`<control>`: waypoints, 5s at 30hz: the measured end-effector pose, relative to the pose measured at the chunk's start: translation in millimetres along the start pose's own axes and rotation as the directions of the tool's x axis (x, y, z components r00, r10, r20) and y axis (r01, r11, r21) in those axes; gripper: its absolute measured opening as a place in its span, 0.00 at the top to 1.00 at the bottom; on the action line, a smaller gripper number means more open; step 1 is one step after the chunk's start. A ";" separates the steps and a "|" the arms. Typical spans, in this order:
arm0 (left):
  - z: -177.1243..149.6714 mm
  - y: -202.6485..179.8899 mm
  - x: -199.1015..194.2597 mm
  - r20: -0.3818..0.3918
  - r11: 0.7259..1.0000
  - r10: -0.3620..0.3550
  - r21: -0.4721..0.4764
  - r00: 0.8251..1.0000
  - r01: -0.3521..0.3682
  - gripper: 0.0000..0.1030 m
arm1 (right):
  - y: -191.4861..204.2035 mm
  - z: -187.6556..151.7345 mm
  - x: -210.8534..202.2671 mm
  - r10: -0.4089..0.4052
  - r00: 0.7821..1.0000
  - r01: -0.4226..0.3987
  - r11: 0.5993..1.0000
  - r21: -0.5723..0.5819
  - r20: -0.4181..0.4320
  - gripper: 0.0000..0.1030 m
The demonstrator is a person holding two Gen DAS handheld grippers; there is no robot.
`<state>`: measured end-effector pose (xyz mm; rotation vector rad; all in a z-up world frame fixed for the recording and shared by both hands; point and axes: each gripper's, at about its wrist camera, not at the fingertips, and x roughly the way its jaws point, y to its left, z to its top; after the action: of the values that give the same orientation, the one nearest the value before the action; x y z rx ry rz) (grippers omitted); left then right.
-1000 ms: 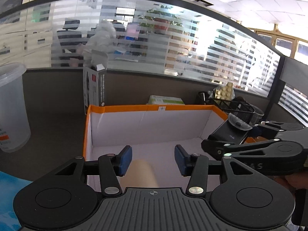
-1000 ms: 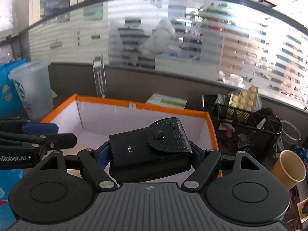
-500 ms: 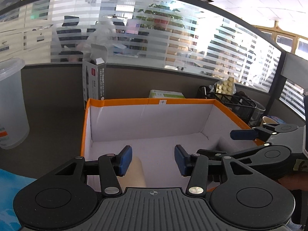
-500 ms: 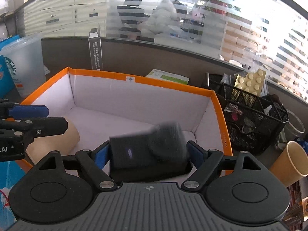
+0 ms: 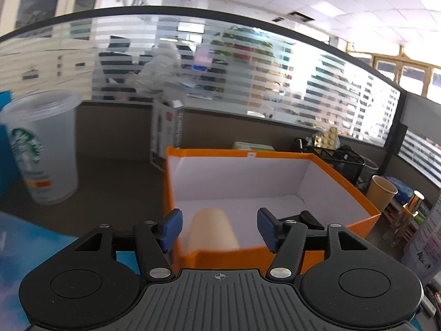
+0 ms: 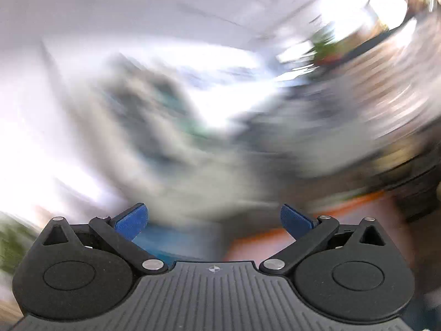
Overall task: Organize rigid objects
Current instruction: 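Move the left gripper back toward the white plastic wall-box parts, then grasp the white square wall-box with the left gripper while the right gripper grasps the clear container, then lift the white wall-box with the left gripper while the right gripper carries the clear container toward the box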
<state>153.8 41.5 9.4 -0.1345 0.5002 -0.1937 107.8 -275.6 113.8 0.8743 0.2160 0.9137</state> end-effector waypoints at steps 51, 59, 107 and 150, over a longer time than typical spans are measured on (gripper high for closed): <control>-77.3 -42.2 0.8 -0.102 0.996 0.088 0.031 0.991 -0.085 0.02 | -96.5 -144.8 -65.2 -0.826 0.552 0.641 0.334 -0.692 0.113 0.00; -75.9 -59.1 13.9 -0.093 0.993 0.113 0.046 0.989 -0.109 0.00 | -130.3 -135.3 -38.2 -0.817 0.576 0.575 0.415 -0.705 -0.011 0.18; -114.9 -64.5 26.6 -0.131 0.993 0.102 -0.047 0.986 -0.109 0.00 | -149.4 -133.4 -38.6 -0.780 0.611 0.549 0.542 -0.636 -0.138 0.37; -82.0 -17.6 -77.9 0.056 0.999 0.019 -0.043 0.998 -0.016 0.12 | -67.7 -165.6 -50.3 -0.735 0.675 0.502 0.526 -0.686 -0.069 0.51</control>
<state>44.1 34.7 -22.8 -0.1768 0.4492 -0.1616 33.2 -240.6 -52.7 -0.0503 0.4825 0.3658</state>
